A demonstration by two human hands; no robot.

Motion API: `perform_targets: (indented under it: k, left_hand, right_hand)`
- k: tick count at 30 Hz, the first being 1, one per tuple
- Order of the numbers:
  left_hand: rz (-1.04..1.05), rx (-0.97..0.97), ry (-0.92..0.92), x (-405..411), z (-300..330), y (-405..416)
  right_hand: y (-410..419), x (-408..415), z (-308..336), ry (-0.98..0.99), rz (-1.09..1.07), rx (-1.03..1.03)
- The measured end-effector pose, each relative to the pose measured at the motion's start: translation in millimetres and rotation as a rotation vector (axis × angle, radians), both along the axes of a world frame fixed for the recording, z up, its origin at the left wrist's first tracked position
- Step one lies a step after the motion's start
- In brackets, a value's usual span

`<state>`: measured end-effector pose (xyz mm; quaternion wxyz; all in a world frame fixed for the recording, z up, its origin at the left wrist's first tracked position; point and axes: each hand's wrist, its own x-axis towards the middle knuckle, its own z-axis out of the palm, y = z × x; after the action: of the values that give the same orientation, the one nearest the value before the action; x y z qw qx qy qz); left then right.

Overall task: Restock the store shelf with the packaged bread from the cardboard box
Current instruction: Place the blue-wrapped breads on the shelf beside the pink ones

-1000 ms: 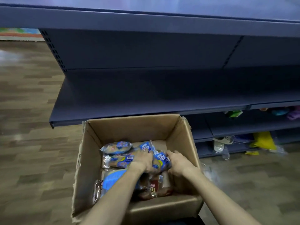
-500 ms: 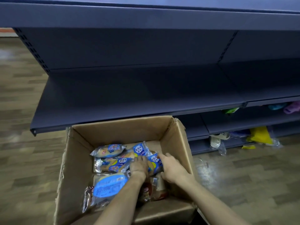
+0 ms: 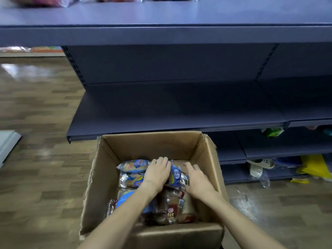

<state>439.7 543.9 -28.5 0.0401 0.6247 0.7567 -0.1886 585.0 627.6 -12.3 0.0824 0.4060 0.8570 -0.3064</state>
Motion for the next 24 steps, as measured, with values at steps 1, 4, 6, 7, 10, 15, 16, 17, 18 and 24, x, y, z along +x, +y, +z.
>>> perform_targets:
  k: [1,4,6,7,10,15,16,17,18,24]
  left_hand:
    - [-0.009,0.020,0.007,-4,6,-5]
    - [-0.078,0.100,0.017,-17,23,-18]
    - [-0.116,0.170,0.021,-24,37,-23]
    - [-0.129,0.207,0.025,-28,45,-25]
    - [-0.174,0.301,0.043,-34,68,-33]
    - [-0.179,0.509,0.022,-46,106,-39]
    - [-0.180,0.550,0.022,-48,117,-40]
    - [-0.185,0.593,0.022,-50,128,-41]
    - [-0.193,0.641,0.020,-52,141,-43]
    - [-0.273,0.906,0.044,-67,229,-44]
  right_hand:
    - [-1,0,2,0.003,0.007,0.005]
    - [-4,1,6,0.024,0.028,0.041]
    - [-7,1,14,0.035,0.048,0.089]
    - [-8,1,19,0.040,0.056,0.118]
    - [-11,-2,39,0.071,0.075,0.202]
    - [-17,-14,92,0.199,0.139,0.479]
    - [-17,-16,103,0.230,0.153,0.524]
    - [-16,-19,115,0.263,0.165,0.566]
    - [-14,-23,127,0.291,0.181,0.615]
    - [7,-44,209,0.404,0.294,1.093]
